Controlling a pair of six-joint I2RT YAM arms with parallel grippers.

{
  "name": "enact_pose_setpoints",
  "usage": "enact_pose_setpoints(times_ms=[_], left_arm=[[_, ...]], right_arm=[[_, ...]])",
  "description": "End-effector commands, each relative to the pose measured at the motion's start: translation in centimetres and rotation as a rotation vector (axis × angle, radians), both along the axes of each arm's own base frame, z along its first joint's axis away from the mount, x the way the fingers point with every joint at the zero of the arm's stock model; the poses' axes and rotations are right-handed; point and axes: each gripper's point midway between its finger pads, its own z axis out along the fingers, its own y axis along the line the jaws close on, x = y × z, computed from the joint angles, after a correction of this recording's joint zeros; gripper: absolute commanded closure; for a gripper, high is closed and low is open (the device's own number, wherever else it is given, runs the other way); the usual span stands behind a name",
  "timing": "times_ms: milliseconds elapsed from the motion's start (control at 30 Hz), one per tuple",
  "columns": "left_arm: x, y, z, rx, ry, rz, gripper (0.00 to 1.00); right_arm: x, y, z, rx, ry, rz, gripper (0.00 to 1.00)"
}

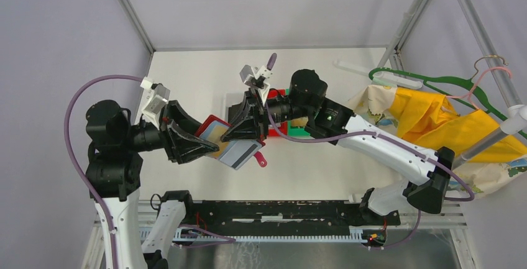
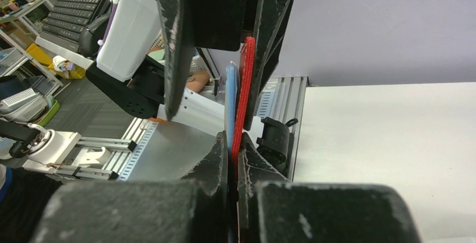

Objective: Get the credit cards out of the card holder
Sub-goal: Remove the credit card from the card holder.

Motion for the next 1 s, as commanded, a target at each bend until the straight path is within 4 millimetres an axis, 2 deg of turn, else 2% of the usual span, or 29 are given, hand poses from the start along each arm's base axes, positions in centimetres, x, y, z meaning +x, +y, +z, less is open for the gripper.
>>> enact_pose_setpoints(times_ms=[0, 100, 233, 267, 333, 367, 433, 533, 600, 633, 667, 767, 900, 967], left_arm=[[0.5, 0.2, -2.3, 0.038, -0.037, -0.007, 0.5], [1.3, 0.5, -3.5, 0.079, -0.053, 0.031, 0.61], [1.2, 0.5, -3.9, 0.089, -0.05, 0.019, 0.7], [1.4, 0.6, -4.0, 0.095, -0.053, 0.027, 0.75], [1.9, 0.7, -4.2, 0.113, -0.068, 0.05, 0.86], [2.2, 0.8, -4.3, 0.124, -0.076, 0.063, 0.91], [3.0, 1.0, -4.6, 0.136, -0.062, 0.089, 0.97], [4.4, 1.2, -5.3, 0.138, -0.011, 0.123, 0.98], [5.4, 1.3, -5.7, 0.131, 0.028, 0.146, 0.98], [5.9, 1.4, -5.8, 0.126, 0.042, 0.162, 0.98], [6.5, 1.5, -5.8, 0.121, 0.051, 0.182, 0.98], [8.0, 1.7, -5.4, 0.106, 0.053, 0.238, 0.98], [9.1, 2.0, -4.2, 0.079, 0.05, 0.302, 0.98], [9.0, 1.9, -3.8, 0.067, 0.048, 0.307, 0.98]], right_arm=[[-0.2, -0.3, 2.7, 0.05, -0.056, -0.002, 1.0], [-0.1, -0.2, 2.6, 0.033, -0.062, 0.002, 1.0], [0.1, 0.2, 2.4, 0.022, -0.065, 0.01, 1.0], [0.1, 0.3, 2.5, 0.023, -0.066, 0.015, 0.98], [0.4, 0.4, 2.2, -0.001, -0.05, 0.008, 0.87], [0.7, 0.4, 2.3, -0.003, -0.047, -0.006, 0.84], [2.0, 0.2, 2.4, -0.018, -0.029, -0.066, 0.58], [4.5, -1.4, 3.5, -0.012, -0.038, -0.192, 0.46], [5.9, -3.0, 4.5, 0.018, -0.055, -0.304, 0.25], [5.9, -3.8, 5.1, 0.046, -0.075, -0.339, 0.06], [5.7, -4.5, 5.8, 0.08, -0.093, -0.356, 0.02], [4.9, -5.2, 5.7, 0.116, -0.085, -0.344, 0.02], [3.4, -5.0, 4.0, 0.197, 0.034, -0.262, 0.02], [2.6, -4.5, 3.0, 0.232, 0.121, -0.209, 0.15]])
